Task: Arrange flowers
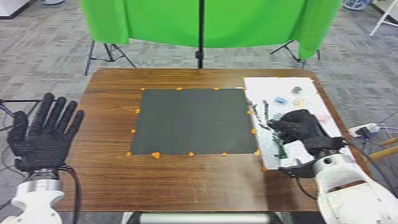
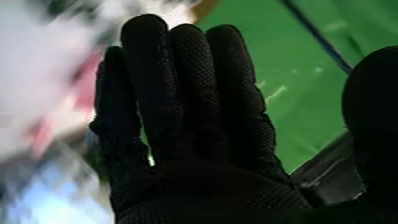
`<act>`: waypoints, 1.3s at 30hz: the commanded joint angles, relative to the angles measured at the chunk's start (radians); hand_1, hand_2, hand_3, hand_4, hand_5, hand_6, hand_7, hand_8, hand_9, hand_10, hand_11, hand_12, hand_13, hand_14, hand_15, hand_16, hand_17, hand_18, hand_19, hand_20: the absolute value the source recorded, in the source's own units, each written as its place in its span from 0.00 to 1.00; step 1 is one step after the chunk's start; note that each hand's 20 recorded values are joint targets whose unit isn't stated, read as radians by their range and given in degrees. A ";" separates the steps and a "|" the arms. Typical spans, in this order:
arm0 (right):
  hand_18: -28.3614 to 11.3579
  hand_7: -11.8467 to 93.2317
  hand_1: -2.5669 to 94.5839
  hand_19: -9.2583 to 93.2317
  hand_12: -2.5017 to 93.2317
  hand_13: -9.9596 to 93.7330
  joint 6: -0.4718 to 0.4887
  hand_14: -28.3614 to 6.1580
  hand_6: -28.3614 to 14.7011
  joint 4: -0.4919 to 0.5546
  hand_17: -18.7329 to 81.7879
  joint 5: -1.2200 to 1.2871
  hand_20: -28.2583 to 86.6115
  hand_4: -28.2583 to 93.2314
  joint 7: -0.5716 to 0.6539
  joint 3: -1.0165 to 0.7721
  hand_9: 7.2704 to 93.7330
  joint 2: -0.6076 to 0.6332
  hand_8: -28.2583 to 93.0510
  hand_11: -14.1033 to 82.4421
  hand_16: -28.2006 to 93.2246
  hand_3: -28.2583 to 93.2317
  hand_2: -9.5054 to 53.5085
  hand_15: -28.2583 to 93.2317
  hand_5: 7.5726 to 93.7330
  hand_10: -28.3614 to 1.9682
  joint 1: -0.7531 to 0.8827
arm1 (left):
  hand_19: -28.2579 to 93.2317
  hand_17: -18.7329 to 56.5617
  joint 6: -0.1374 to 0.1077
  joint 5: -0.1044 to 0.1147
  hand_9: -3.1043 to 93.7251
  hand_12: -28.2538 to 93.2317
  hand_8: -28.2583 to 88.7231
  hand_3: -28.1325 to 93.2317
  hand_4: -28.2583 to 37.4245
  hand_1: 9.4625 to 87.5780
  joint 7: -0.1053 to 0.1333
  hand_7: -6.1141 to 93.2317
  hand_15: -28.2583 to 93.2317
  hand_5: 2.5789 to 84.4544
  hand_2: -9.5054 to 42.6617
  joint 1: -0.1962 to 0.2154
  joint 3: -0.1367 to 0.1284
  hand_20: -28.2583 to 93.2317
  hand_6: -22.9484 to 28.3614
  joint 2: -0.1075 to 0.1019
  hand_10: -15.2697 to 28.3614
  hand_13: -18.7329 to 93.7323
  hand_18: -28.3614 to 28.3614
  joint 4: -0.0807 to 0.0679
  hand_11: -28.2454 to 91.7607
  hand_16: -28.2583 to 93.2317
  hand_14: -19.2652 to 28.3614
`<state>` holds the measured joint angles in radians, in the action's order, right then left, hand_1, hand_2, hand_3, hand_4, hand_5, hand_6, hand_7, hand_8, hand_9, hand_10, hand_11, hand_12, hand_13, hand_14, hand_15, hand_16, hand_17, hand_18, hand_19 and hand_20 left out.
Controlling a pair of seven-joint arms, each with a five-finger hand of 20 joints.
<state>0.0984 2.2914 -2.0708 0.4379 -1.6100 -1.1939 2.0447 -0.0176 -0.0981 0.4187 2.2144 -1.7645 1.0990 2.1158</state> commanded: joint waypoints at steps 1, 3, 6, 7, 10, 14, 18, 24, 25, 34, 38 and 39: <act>0.11 0.54 0.23 0.87 0.28 0.69 0.023 0.38 0.54 -0.046 0.47 -0.536 0.44 0.01 0.072 0.064 0.65 0.085 0.09 0.59 0.39 0.84 0.00 0.70 0.63 0.30 0.003 | 0.45 0.15 -0.015 0.010 0.40 0.29 0.17 0.84 0.00 0.16 -0.004 0.11 0.38 0.46 0.46 0.022 0.002 0.32 0.61 0.018 0.64 0.39 0.71 0.004 0.33 0.19 0.67; 0.10 0.54 0.23 0.90 0.28 0.69 0.058 0.36 0.54 -0.051 0.47 -0.539 0.45 0.01 0.092 0.071 0.65 0.107 0.10 0.60 0.39 0.83 0.00 0.70 0.63 0.28 -0.004 | 0.45 0.15 -0.015 0.011 0.40 0.29 0.17 0.84 0.00 0.16 -0.005 0.11 0.38 0.47 0.46 0.020 0.002 0.32 0.61 0.019 0.64 0.39 0.71 0.003 0.33 0.19 0.67; 0.10 0.54 0.22 0.93 0.29 0.68 0.083 0.34 0.53 -0.073 0.48 -0.567 0.45 0.02 0.117 0.091 0.65 0.136 0.10 0.61 0.39 0.82 0.00 0.72 0.63 0.28 -0.021 | 0.45 0.15 -0.017 0.009 0.40 0.29 0.17 0.84 0.00 0.16 -0.006 0.11 0.38 0.47 0.46 0.019 0.005 0.32 0.61 0.020 0.64 0.39 0.71 0.002 0.33 0.19 0.67; 0.10 0.53 0.22 0.94 0.29 0.68 0.085 0.34 0.53 -0.081 0.48 -0.577 0.45 0.02 0.126 0.099 0.65 0.146 0.10 0.61 0.39 0.82 0.00 0.72 0.63 0.27 -0.026 | 0.45 0.15 -0.019 0.010 0.40 0.29 0.17 0.84 0.00 0.16 -0.007 0.11 0.38 0.47 0.46 0.019 0.006 0.32 0.61 0.020 0.64 0.39 0.71 0.003 0.33 0.19 0.67; 0.09 0.53 0.22 0.95 0.29 0.68 0.109 0.34 0.52 -0.098 0.49 -0.588 0.45 0.02 0.155 0.122 0.65 0.170 0.10 0.62 0.39 0.82 0.00 0.73 0.64 0.27 -0.042 | 0.45 0.15 -0.018 0.010 0.40 0.29 0.17 0.84 0.00 0.16 -0.008 0.11 0.38 0.47 0.46 0.018 0.009 0.32 0.61 0.022 0.64 0.39 0.71 0.002 0.33 0.19 0.67; 0.09 0.52 0.23 0.98 0.29 0.68 0.151 0.33 0.52 -0.129 0.50 -0.578 0.46 0.01 0.163 0.163 0.65 0.188 0.10 0.62 0.39 0.81 0.00 0.74 0.64 0.27 -0.069 | 0.46 0.14 -0.023 0.012 0.40 0.29 0.17 0.84 0.00 0.16 -0.014 0.11 0.38 0.47 0.46 0.014 0.015 0.32 0.61 0.019 0.65 0.39 0.72 0.000 0.33 0.19 0.67; 0.09 0.52 0.23 0.99 0.29 0.69 0.171 0.33 0.52 -0.128 0.50 -0.528 0.45 0.00 0.149 0.179 0.65 0.195 0.11 0.62 0.39 0.80 0.00 0.74 0.65 0.26 -0.062 | 0.46 0.14 -0.022 0.014 0.40 0.29 0.17 0.84 0.00 0.17 -0.022 0.11 0.38 0.47 0.46 0.014 0.017 0.32 0.61 0.016 0.65 0.39 0.72 0.000 0.33 0.19 0.67; 0.07 0.36 0.25 0.97 0.26 0.67 0.243 0.33 0.48 -0.152 0.49 -0.550 0.43 0.00 0.186 0.222 0.64 0.186 0.12 0.52 0.38 0.81 0.00 0.70 0.64 0.24 -0.094 | 0.47 0.15 -0.069 0.067 0.41 0.29 0.17 0.85 0.00 0.17 0.001 0.12 0.39 0.48 0.46 0.031 0.016 0.32 0.62 0.028 0.65 0.40 0.72 0.022 0.34 0.19 0.68; 0.07 0.34 0.27 0.98 0.25 0.66 0.230 0.33 0.47 -0.164 0.49 -0.561 0.43 0.00 0.193 0.235 0.64 0.187 0.12 0.51 0.38 0.81 0.00 0.70 0.64 0.24 -0.105 | 0.47 0.15 -0.069 0.060 0.41 0.29 0.17 0.85 0.00 0.17 0.000 0.12 0.40 0.48 0.46 0.031 0.016 0.32 0.62 0.029 0.66 0.40 0.72 0.022 0.34 0.19 0.68; 0.07 0.35 0.44 1.00 0.26 0.79 -0.013 0.42 0.55 -0.307 0.56 -0.707 0.49 0.00 0.165 0.370 0.80 0.178 0.14 0.50 0.39 0.84 0.00 0.68 0.79 0.36 -0.118 | 0.48 0.14 -0.095 0.106 0.42 0.29 0.17 0.85 0.00 0.17 -0.019 0.13 0.41 0.50 0.46 0.053 0.020 0.33 0.62 0.040 0.66 0.41 0.72 0.038 0.35 0.19 0.69; 0.07 0.38 0.57 1.00 0.39 0.82 -0.001 0.47 0.56 -0.331 0.58 -0.693 0.52 0.00 0.163 0.396 0.87 0.182 0.26 0.39 0.45 0.81 0.00 0.65 0.83 0.45 -0.132 | 0.49 0.14 -0.088 0.104 0.42 0.29 0.17 0.85 0.00 0.18 -0.021 0.13 0.42 0.50 0.46 0.036 0.027 0.33 0.62 0.033 0.66 0.41 0.73 0.030 0.35 0.19 0.69; 0.08 0.39 0.60 1.00 0.44 0.83 0.000 0.50 0.56 -0.331 0.58 -0.685 0.53 0.00 0.170 0.397 0.90 0.184 0.27 0.34 0.48 0.82 0.00 0.63 0.84 0.48 -0.128 | 0.49 0.14 -0.088 0.107 0.42 0.29 0.17 0.85 0.00 0.18 -0.030 0.13 0.42 0.50 0.46 0.029 0.027 0.33 0.62 0.027 0.66 0.41 0.73 0.026 0.35 0.19 0.69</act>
<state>0.0146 2.0025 -2.7701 0.6201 -1.2517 -1.0052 1.8975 -0.0975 -0.0118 0.4113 2.2446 -1.7513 1.1285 2.1507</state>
